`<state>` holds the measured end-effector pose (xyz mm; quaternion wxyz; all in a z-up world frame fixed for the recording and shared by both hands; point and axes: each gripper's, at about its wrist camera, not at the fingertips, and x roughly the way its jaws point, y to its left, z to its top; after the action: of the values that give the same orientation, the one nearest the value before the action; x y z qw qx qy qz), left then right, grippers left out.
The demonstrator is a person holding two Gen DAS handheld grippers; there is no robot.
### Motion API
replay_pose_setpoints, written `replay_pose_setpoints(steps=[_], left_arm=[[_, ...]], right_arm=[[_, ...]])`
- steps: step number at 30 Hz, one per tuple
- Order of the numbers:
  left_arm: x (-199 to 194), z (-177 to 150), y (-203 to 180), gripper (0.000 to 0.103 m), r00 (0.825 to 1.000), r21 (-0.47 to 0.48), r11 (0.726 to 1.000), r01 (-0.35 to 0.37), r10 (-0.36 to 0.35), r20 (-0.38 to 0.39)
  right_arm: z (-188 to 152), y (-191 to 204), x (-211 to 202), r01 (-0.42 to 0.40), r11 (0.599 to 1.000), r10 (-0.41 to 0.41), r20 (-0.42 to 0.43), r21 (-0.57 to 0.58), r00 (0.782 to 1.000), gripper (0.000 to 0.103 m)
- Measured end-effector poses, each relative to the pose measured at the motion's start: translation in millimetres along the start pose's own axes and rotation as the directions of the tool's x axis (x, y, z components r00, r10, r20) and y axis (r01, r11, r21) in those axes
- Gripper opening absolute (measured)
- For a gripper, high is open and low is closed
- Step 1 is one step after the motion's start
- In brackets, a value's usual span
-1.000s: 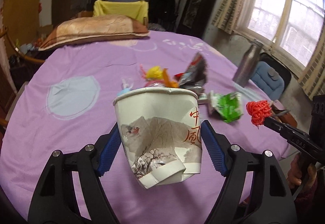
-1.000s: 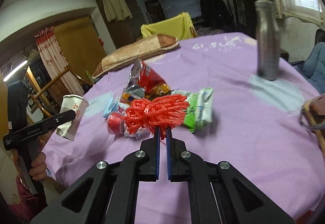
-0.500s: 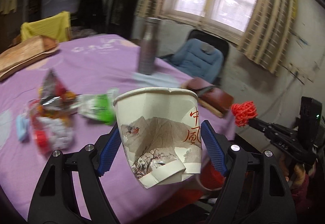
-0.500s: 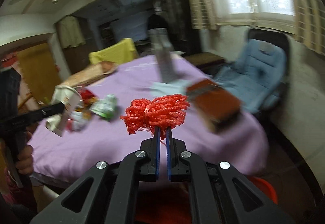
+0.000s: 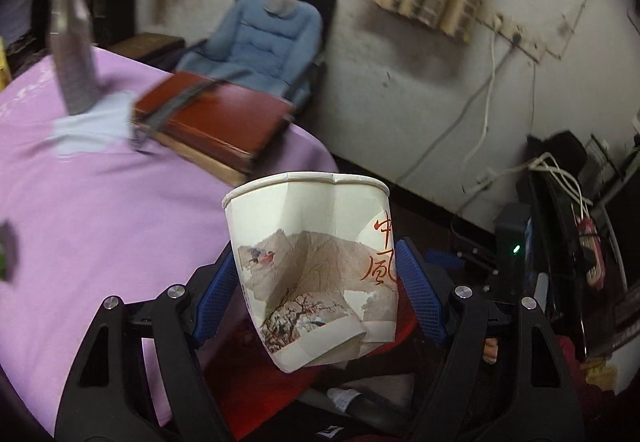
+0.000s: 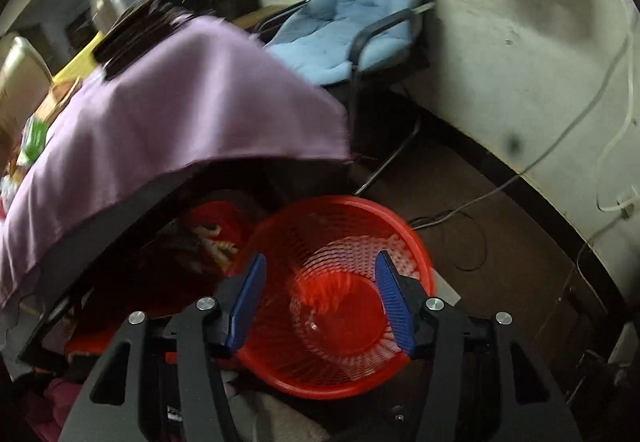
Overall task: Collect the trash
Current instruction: 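Carry the paper cup and red netting to the red wastebasket and release both, then return both tools to the table toward the remaining trash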
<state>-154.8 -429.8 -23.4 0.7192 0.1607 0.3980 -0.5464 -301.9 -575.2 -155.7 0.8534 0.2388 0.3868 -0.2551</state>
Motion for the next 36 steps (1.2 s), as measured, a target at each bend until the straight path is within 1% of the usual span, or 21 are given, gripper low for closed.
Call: replay_pose_setpoints(steps=[1,3,4,6,8,10,12,17,23,29,32,36], left_arm=[[11,2,-7,0.076,1.000,0.014,1.000,0.014,-0.013,-0.019],[35,6,-24,0.077,0.998,0.053,0.998,0.036,-0.033,-0.050],[44,8,-30,0.077,0.997,0.071,0.997,0.043,-0.039,-0.060],[50,6,-39,0.077,0.996,0.096,0.994,0.058,-0.050,-0.075],[58,8,-48,0.077,0.995,0.113,0.992,0.063,-0.053,-0.088],[65,13,-53,0.085,0.995,0.116,0.992,0.057,-0.047,-0.090],[63,9,-56,0.090,0.997,0.116,0.992,0.046,-0.037,-0.074],[50,6,-51,0.092,0.999,0.113,0.994,0.012,-0.007,-0.048],[29,3,-30,0.092,1.000,0.069,0.997,-0.017,0.018,-0.014],[-1,-3,-8,0.092,0.998,0.020,0.999,-0.049,0.048,0.039],[-20,-7,4,0.093,0.995,-0.010,0.998,-0.062,0.062,0.073],[-47,-13,18,0.094,0.989,-0.050,0.996,-0.077,0.083,0.125]], right_arm=[[2,-8,-5,0.004,1.000,-0.004,0.024,0.017,1.000,0.057],[9,-28,-20,0.034,0.998,-0.039,0.089,0.057,0.995,0.063],[12,-37,-27,0.051,0.996,-0.059,0.121,0.075,0.991,0.064],[12,-48,-37,0.059,0.994,-0.072,0.151,0.094,0.986,0.065],[10,-56,-40,0.053,0.992,-0.071,0.166,0.112,0.984,0.065],[9,-61,-41,0.043,0.991,-0.064,0.170,0.127,0.983,0.065],[7,-62,-40,0.030,0.991,-0.052,0.168,0.131,0.984,0.065],[6,-63,-45,0.016,0.991,-0.038,0.171,0.130,0.985,0.065],[8,-38,-52,-0.002,0.996,-0.014,0.183,0.088,0.983,0.067],[15,0,-66,-0.003,1.000,0.003,0.208,-0.002,0.978,0.076],[18,19,-77,-0.001,0.999,0.010,0.234,-0.041,0.972,0.085],[21,41,-93,-0.002,0.997,0.023,0.266,-0.083,0.964,0.089]])
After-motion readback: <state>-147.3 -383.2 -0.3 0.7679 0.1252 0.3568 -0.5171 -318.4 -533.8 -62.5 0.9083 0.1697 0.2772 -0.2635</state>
